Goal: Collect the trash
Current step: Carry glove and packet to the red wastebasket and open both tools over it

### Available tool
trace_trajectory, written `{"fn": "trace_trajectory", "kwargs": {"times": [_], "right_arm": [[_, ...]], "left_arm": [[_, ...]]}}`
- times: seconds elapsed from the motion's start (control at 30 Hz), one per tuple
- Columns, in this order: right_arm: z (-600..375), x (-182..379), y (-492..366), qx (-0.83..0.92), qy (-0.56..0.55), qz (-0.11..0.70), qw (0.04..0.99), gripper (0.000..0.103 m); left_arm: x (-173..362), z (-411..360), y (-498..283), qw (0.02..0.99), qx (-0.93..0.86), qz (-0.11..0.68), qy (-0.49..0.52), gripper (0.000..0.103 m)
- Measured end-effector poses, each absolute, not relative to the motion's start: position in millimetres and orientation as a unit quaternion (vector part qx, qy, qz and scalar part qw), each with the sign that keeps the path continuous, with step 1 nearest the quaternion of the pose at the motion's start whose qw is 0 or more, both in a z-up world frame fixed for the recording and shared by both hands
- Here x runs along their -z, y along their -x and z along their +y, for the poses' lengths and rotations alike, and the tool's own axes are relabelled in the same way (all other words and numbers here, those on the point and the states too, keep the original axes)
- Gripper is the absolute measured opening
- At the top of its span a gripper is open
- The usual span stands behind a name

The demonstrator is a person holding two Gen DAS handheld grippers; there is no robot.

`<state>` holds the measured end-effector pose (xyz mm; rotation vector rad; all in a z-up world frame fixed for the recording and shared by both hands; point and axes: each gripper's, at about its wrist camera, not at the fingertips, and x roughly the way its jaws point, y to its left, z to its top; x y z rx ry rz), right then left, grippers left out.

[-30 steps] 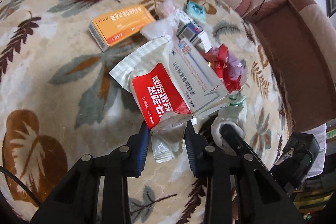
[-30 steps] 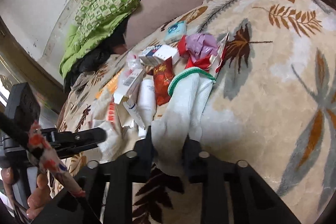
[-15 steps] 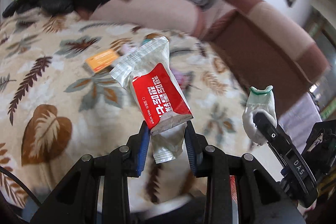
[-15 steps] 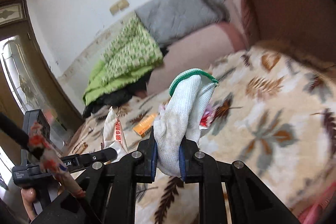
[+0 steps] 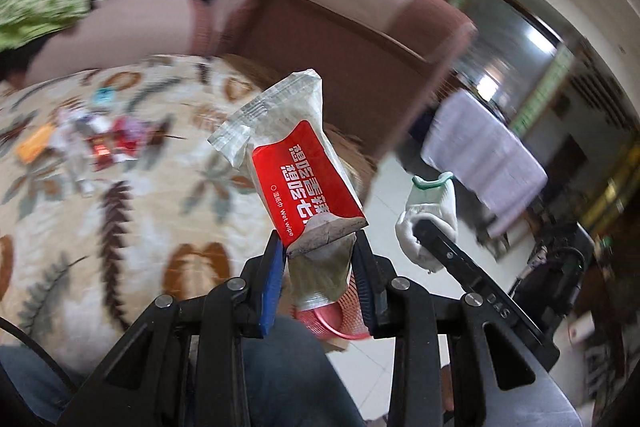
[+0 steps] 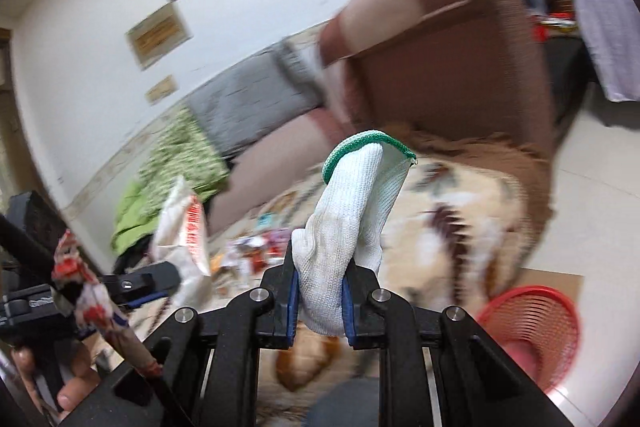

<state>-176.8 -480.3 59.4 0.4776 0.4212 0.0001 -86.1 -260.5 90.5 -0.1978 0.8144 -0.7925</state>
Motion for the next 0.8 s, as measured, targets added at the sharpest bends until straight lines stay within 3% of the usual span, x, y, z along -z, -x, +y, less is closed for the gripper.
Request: {"fn": "trace_trajectory", "kwargs": {"times": [0.23, 0.8], "right_arm": [[-539, -24, 215, 0.099, -0.244, 0.249, 0.932, 0.019], [-609, 74, 222, 0.156, -0.322, 0.331, 0.873, 0.023]], "left_arm": [[-71, -339, 91, 0.799, 0.436, 0.412, 0.032, 0.031], [41, -472, 75, 0.722, 0.459, 0.512, -0.077, 0.031]]}}
